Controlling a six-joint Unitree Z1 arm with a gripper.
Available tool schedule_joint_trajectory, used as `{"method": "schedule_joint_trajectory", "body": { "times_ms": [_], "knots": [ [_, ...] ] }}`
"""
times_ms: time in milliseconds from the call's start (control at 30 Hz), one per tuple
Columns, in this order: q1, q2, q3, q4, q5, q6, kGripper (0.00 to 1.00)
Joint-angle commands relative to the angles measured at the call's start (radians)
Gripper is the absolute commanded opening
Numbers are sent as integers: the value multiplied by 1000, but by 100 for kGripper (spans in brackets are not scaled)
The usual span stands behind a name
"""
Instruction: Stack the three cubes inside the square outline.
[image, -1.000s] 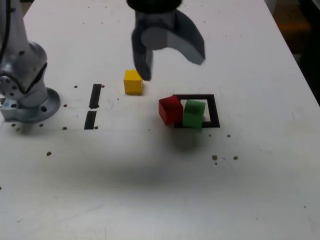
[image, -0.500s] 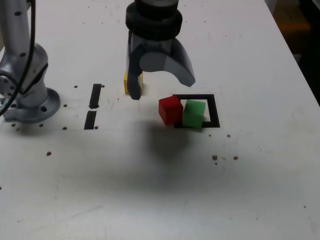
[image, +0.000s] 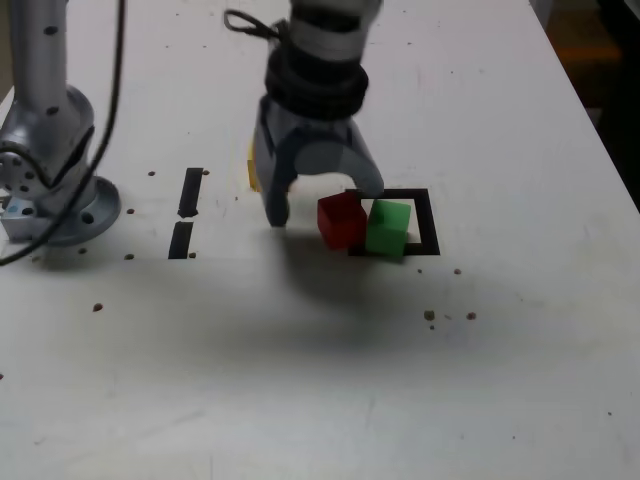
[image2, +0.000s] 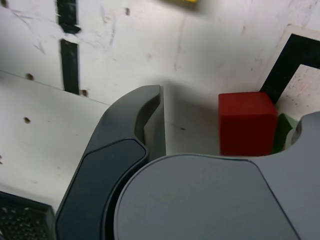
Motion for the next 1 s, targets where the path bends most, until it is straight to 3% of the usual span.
{"method": "schedule_joint_trajectory", "body": {
  "times_ms": [0,767,967],
  "knots": [
    [2,16,-3,-8,-6,-6,91],
    [53,68,23,-45,1,-15,90],
    [50,121,-31,-43,-24,11,79]
  ]
}}
